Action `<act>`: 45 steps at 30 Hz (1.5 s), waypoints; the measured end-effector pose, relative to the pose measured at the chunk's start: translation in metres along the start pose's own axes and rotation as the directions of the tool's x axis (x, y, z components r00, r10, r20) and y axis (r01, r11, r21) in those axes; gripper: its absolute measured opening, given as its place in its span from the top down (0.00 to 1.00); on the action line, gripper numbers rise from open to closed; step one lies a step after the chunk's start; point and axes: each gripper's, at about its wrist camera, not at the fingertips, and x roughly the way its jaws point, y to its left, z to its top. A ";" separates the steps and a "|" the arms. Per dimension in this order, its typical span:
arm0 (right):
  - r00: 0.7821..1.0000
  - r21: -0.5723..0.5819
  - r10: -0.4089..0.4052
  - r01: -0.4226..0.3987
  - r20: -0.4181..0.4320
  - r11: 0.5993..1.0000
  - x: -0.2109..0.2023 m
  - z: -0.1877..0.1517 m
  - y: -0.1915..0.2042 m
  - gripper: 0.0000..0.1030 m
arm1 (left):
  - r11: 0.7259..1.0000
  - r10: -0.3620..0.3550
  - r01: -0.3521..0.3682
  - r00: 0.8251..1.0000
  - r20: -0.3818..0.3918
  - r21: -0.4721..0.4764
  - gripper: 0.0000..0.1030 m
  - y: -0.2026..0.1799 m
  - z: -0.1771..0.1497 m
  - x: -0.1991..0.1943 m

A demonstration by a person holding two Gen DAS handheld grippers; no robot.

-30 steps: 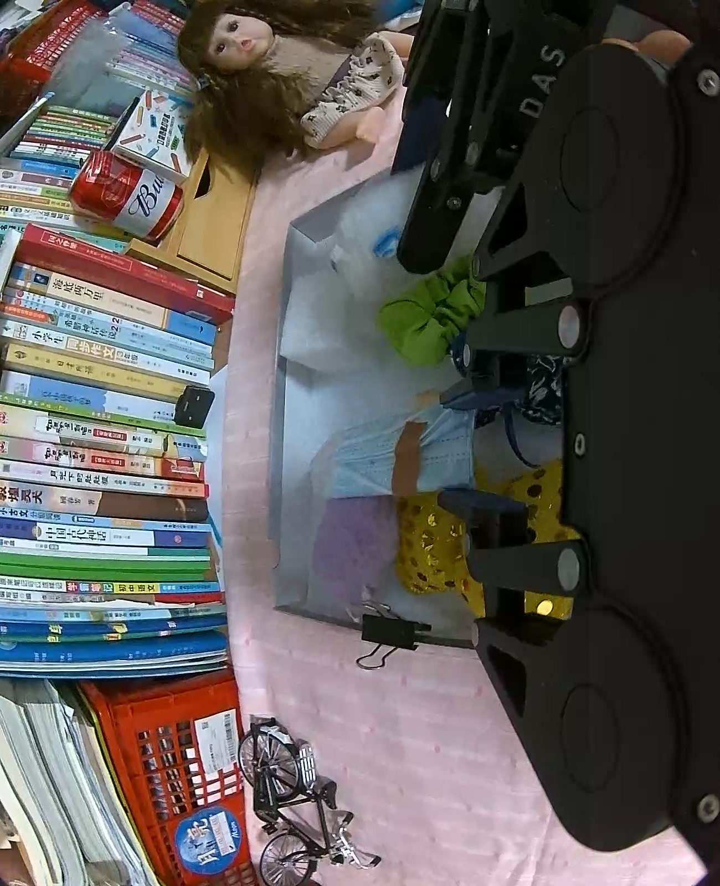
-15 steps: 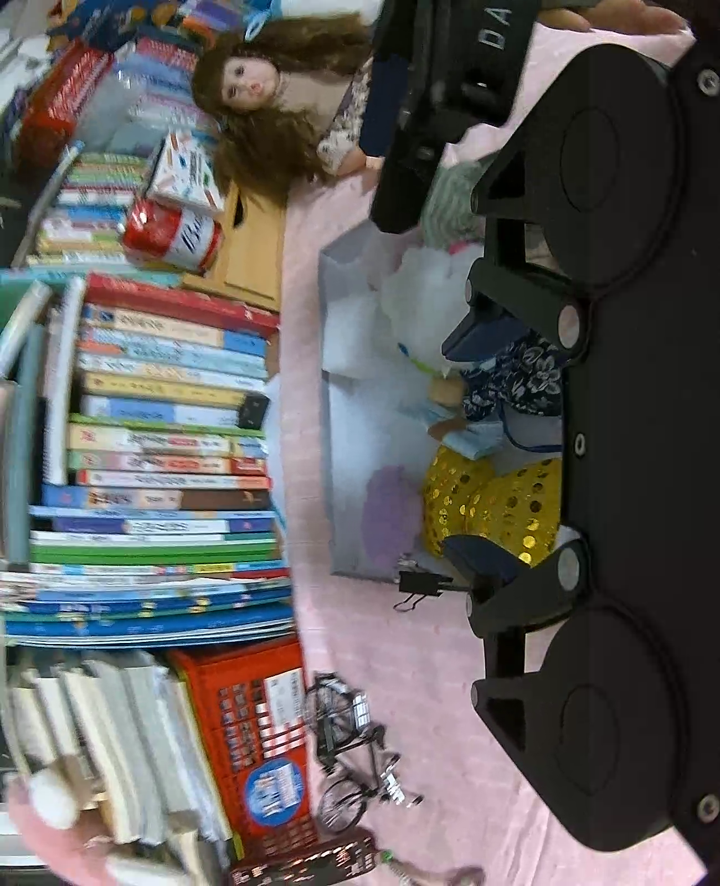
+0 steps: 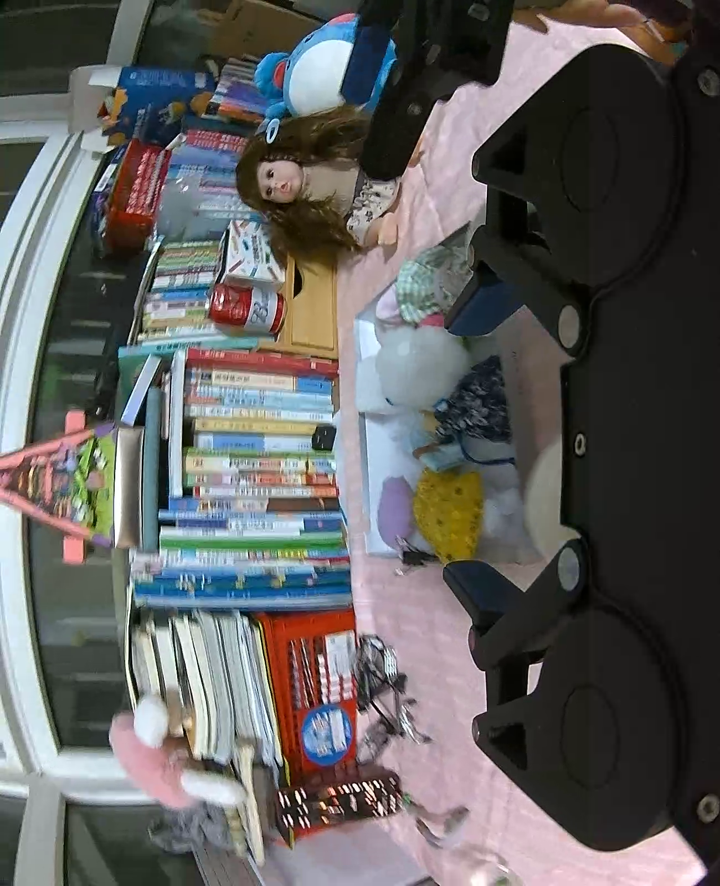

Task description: Organize soft objects

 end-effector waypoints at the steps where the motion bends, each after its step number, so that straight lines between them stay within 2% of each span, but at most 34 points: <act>1: 1.000 0.002 0.001 -0.001 0.006 1.000 -0.006 -0.005 0.001 0.01 | 1.000 0.011 -0.011 1.000 0.005 -0.015 0.15 0.001 -0.007 -0.006; 6: 1.000 0.011 -0.017 0.017 0.019 1.000 -0.031 -0.030 0.003 0.01 | 0.995 0.036 -0.034 0.999 0.017 -0.093 0.15 0.009 -0.039 -0.028; 12: 0.999 -0.001 -0.033 0.033 -0.004 0.999 -0.045 -0.067 0.009 0.00 | 0.995 0.080 -0.077 0.996 0.041 -0.070 0.08 0.007 -0.081 -0.043; 18: 0.996 -0.022 -0.052 0.050 -0.078 0.998 -0.039 -0.106 0.015 0.00 | 0.993 0.105 -0.107 0.994 -0.042 -0.057 0.08 0.005 -0.124 -0.030; 24: 0.988 -0.047 -0.075 0.069 -0.136 0.997 -0.025 -0.132 0.019 0.00 | 0.989 0.108 -0.119 0.986 -0.123 -0.084 0.08 0.007 -0.152 -0.003; 29: 0.980 -0.060 -0.084 0.074 -0.183 0.995 -0.016 -0.146 0.020 0.00 | 0.985 0.133 -0.149 0.977 -0.166 -0.091 0.08 0.010 -0.165 0.016; 33: 0.972 -0.077 -0.098 0.083 -0.216 0.994 -0.010 -0.153 0.020 0.00 | 0.984 0.161 -0.172 0.975 -0.156 -0.056 0.05 0.008 -0.166 0.022; 36: 0.962 -0.085 -0.106 0.087 -0.250 0.993 -0.005 -0.157 0.021 0.00 | 0.983 0.158 -0.171 0.975 -0.158 -0.068 0.01 0.009 -0.166 0.025; 39: 0.952 -0.090 -0.113 0.091 -0.285 0.992 0.000 -0.163 0.021 0.00 | 0.983 0.160 -0.172 0.975 -0.157 -0.070 0.00 0.009 -0.165 0.026; 45: 0.948 -0.056 -0.107 0.095 -0.300 0.994 0.000 -0.166 0.018 0.00 | 0.983 0.163 -0.174 0.974 -0.159 -0.053 0.00 0.008 -0.165 0.027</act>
